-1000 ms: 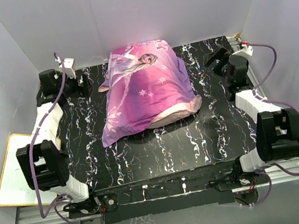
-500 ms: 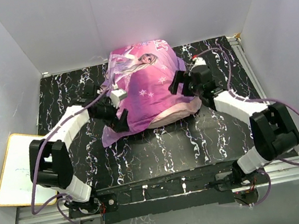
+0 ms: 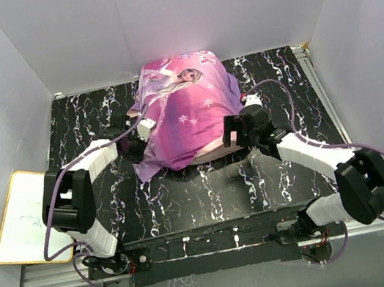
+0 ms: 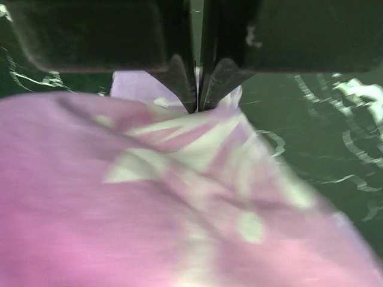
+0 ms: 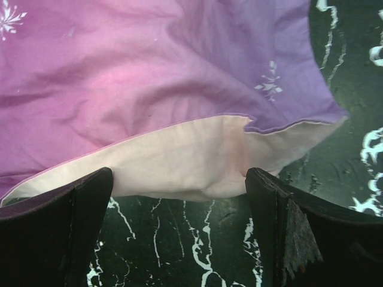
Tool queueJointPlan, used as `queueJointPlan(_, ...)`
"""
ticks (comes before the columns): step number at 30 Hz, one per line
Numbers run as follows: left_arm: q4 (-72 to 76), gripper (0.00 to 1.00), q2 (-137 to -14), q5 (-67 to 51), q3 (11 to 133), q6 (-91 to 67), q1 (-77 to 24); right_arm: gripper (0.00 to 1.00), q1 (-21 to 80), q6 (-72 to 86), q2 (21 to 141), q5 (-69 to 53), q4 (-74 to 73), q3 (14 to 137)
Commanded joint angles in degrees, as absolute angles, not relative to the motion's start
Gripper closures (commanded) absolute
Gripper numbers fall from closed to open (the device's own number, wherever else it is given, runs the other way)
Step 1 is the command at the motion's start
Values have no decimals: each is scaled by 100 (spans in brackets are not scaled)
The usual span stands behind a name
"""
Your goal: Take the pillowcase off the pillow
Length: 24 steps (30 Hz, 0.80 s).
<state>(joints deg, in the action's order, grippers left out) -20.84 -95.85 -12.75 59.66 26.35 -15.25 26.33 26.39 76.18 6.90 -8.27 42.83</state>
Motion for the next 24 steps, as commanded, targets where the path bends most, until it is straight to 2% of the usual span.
queueJointPlan(1, -1366, 99, -9451, -362, 6004, 2445, -927, 2, 2562, 2407, 7656, 1284, -1184, 4988)
queueJointPlan(6, -1382, 100, -9390, -301, 6227, 2470, -466, 2, 2105, 2405, 8137, 1286, -1515, 5460)
queueJointPlan(9, -1772, 98, -9252, -778, 6389, 2531, -448, 2, 2008, 2374, 8417, 1463, -1621, 5520)
queueJointPlan(10, -1994, 88, -9201, -1094, 6463, 2520, -469, 2, 2000, 2373, 8499, 1445, -1625, 5523)
queueJointPlan(13, -2631, 48, -9128, -2006, 6726, 2486, -621, 5, 1990, 2457, 8789, 1173, -1629, 5537)
queueJointPlan(15, -2976, 23, -9094, -2441, 6826, 2570, -833, 17, 2020, 2518, 8887, 771, -1478, 5503)
queueJointPlan(17, -3200, 5, -8987, -2828, 6842, 2721, -1020, 30, 2155, 2531, 8888, 277, -1251, 5413)
queueJointPlan(24, -3182, 3, -8502, -3514, 6494, 3194, -1398, 68, 3056, 2773, 8968, -781, -827, 5269)
